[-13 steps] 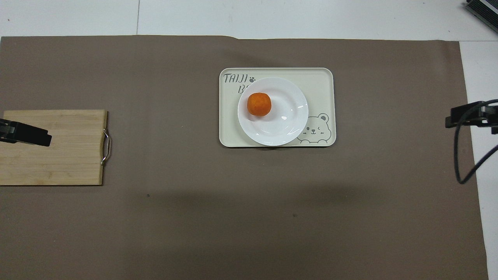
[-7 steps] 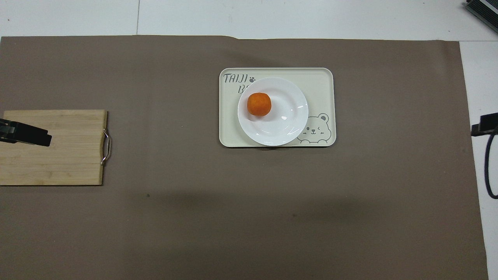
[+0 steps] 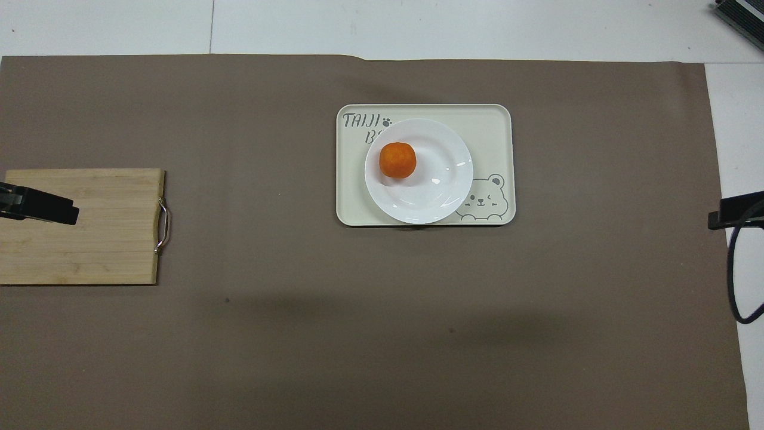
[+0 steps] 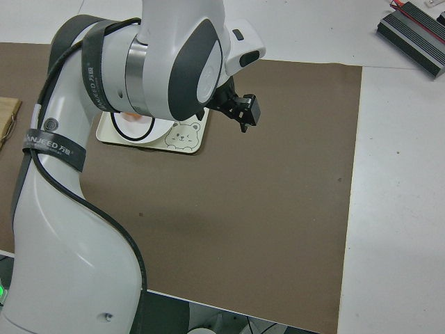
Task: Place orange and plate with both arms
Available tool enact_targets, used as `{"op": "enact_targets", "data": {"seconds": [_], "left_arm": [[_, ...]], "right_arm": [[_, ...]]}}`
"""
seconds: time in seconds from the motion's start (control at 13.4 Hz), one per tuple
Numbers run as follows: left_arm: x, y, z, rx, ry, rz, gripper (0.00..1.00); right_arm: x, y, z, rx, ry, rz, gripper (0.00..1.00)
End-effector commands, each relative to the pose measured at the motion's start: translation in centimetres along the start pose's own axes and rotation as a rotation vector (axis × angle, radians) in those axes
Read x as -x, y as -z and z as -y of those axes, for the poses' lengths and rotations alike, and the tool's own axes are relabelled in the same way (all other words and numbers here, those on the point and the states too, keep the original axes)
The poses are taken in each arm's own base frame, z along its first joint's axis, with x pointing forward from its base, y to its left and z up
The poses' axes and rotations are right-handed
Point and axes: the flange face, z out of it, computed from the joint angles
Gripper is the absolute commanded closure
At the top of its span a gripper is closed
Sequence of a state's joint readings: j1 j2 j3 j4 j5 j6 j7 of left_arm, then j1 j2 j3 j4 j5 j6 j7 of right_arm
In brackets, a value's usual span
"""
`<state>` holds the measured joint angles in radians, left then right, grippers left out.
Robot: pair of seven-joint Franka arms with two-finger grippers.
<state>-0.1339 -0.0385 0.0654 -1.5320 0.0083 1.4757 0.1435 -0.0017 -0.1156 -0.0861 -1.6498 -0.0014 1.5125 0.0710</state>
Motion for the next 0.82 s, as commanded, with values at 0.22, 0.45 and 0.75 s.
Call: {"op": "enact_targets", "data": {"seconds": [0.22, 0.45, 0.75], "left_arm": [[0.1, 0.4, 0.3, -0.011, 0.006, -0.013, 0.00], [0.1, 0.4, 0.3, -0.012, 0.006, -0.013, 0.00], [0.1, 0.4, 0.4, -0.012, 0.006, -0.013, 0.00]], "right_arm": [[1.4, -0.3, 1.0, 0.013, 0.053, -0.002, 0.00], [1.4, -0.2, 1.3, 0.031, 0.061, -0.008, 0.00], [1.1, 0.5, 1.4, 0.059, 0.070, -0.021, 0.00]]}}
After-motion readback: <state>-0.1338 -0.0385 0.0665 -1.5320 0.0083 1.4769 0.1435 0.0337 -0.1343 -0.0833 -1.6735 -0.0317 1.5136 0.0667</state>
